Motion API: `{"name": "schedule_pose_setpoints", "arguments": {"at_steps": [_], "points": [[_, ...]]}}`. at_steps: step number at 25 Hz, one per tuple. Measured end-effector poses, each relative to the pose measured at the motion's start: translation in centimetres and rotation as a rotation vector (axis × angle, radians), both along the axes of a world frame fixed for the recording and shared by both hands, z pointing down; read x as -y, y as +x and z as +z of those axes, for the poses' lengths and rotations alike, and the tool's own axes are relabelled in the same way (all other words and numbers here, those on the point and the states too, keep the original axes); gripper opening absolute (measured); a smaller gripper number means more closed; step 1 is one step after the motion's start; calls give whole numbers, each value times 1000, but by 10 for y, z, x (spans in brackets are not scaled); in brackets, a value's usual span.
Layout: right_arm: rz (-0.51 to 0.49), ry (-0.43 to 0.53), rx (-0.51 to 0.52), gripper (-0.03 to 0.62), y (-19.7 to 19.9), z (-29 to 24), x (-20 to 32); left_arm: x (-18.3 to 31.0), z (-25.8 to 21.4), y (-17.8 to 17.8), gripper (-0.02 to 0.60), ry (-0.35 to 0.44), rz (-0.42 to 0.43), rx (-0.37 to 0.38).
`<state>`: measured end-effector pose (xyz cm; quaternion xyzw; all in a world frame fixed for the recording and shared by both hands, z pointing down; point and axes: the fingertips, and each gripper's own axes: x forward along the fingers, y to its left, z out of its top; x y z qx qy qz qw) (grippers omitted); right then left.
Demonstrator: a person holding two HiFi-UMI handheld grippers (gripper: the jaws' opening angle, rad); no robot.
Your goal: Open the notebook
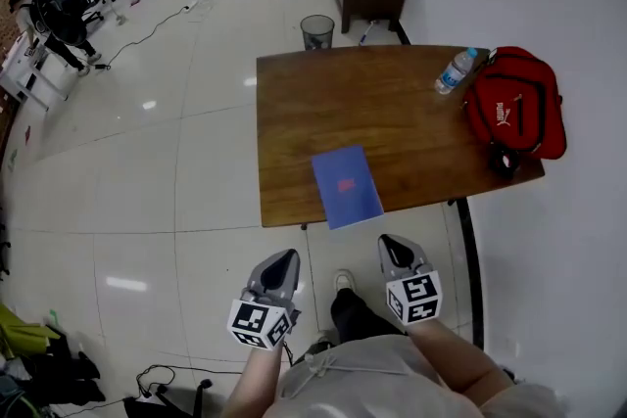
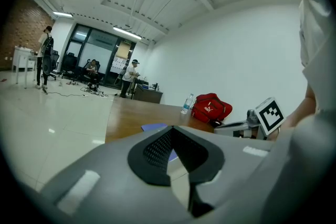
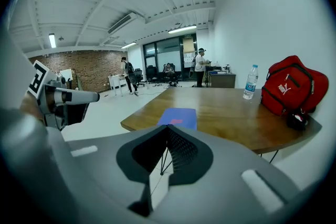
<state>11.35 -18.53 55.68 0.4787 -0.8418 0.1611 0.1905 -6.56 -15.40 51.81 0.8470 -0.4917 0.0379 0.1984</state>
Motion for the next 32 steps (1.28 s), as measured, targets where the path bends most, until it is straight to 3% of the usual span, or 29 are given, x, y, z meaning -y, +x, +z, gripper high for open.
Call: {"name": "schedule_pose_setpoints", "arguments": {"at_steps": [10, 19, 32], "points": [[50, -108, -47, 43, 24, 68, 75, 58, 67, 13, 5, -147, -6, 4], [72, -226, -26, 49, 30, 118, 75, 68, 104, 34, 5, -236, 20, -8], [92, -218, 0, 14, 29, 106, 82, 68, 102, 30, 5, -227, 38, -5]]}}
